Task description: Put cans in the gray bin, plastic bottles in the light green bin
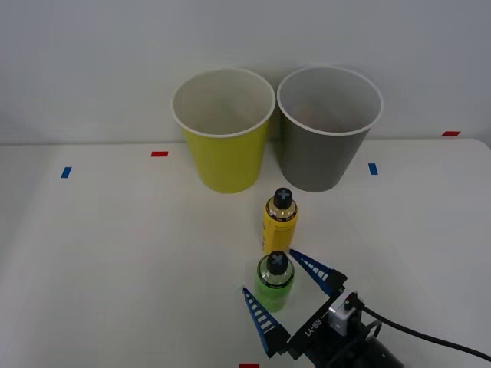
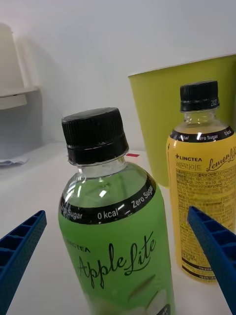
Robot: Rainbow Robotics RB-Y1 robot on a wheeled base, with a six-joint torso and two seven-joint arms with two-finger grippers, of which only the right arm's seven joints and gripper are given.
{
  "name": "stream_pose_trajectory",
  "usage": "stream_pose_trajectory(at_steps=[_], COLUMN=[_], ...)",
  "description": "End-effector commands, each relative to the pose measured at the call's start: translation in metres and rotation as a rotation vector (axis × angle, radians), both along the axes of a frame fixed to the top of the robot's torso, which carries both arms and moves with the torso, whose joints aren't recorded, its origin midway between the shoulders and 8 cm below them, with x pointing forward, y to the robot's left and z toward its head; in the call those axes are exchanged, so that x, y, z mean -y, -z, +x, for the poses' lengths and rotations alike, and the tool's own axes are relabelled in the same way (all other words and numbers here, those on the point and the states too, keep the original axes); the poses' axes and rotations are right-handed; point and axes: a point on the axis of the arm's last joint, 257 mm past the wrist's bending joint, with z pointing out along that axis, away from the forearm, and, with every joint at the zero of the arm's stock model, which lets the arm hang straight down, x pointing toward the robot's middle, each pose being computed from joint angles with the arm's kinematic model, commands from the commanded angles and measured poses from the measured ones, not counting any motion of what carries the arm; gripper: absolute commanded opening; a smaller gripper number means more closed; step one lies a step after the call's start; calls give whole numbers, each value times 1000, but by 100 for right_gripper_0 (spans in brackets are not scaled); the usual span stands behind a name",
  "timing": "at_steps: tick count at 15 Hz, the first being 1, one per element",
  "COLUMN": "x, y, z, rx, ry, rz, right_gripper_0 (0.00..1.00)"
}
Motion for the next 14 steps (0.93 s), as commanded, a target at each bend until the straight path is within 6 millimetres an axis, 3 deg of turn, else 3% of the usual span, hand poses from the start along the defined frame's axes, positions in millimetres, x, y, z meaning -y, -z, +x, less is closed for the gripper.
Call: stream_pose_trajectory(at_steps=[1, 14], x=[-3, -8], y=[1, 14], z=[8, 10], rx=[-2, 22], ry=[10, 25], rz=[-21, -124], right_gripper_0=[100, 100])
